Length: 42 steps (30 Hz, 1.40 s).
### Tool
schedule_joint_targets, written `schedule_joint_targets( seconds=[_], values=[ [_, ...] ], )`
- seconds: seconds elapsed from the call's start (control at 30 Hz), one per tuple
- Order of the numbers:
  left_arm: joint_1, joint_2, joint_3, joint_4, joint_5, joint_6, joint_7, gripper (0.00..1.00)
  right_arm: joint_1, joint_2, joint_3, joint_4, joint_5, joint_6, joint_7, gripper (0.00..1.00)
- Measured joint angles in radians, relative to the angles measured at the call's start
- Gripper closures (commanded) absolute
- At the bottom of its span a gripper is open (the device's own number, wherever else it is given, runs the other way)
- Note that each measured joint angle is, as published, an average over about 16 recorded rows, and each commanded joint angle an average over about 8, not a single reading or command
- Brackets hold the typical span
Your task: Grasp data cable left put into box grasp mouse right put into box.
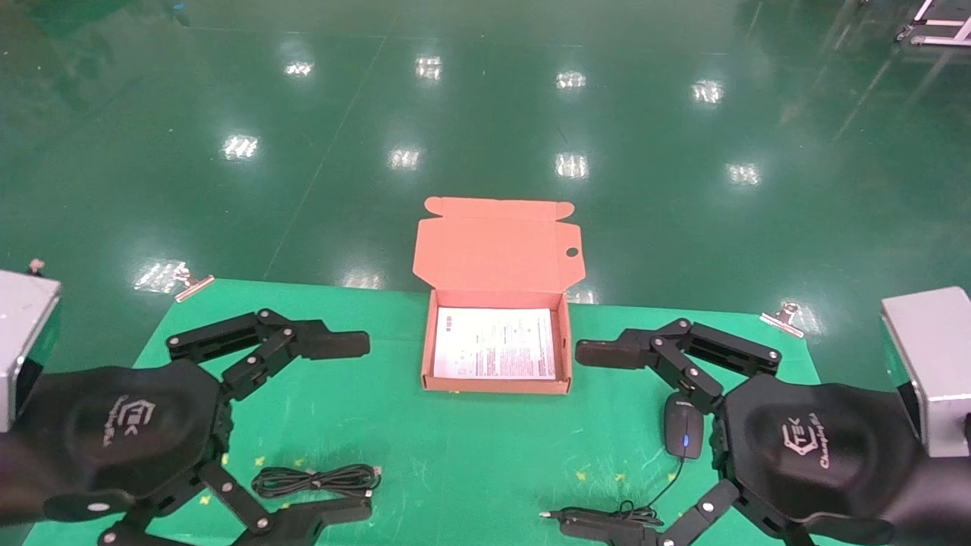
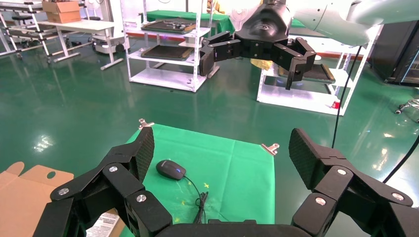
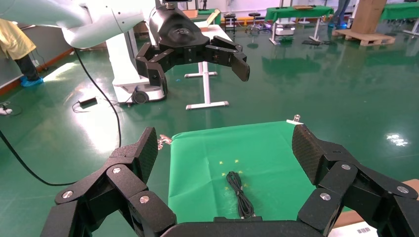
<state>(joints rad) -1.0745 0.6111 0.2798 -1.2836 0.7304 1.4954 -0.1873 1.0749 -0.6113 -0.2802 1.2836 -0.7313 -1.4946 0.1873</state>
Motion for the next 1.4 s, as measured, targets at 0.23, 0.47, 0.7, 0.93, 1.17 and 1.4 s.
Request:
schedule_joint_targets(
  seconds=[0.23,0.47,0.7,0.93,1.17,1.4],
  values=[
    [0.0,0.0,0.0,0.0,0.0,0.0,0.0,0.0,0.0,0.0,0.0,0.0,0.0,0.0,0.0,0.0],
    [0.0,-0.001,-0.001,0.0,-0.001,0.001,0.0,0.0,0.0,0.0,0.0,0.0,0.0,0.0,0.0,0.0],
    [-0.002,0.002,0.001,0.0,0.003,0.0,0.001,0.0,0.0,0.003,-0.001,0.001,-0.006,0.004,0.0,0.0],
    [-0.042,0.016,0.033,-0.003,0.066,0.005,-0.009,0.0,0.013,0.016,-0.012,0.019,-0.064,0.011,-0.017,0.0],
    [-0.138,0.049,0.115,-0.009,0.226,0.025,-0.047,0.0,0.076,0.021,-0.054,0.046,-0.211,-0.003,-0.076,0.0],
    [-0.245,0.1,0.232,-0.015,0.447,0.045,-0.1,0.0,0.177,-0.005,-0.142,0.063,-0.435,-0.032,-0.186,0.0]
  ],
)
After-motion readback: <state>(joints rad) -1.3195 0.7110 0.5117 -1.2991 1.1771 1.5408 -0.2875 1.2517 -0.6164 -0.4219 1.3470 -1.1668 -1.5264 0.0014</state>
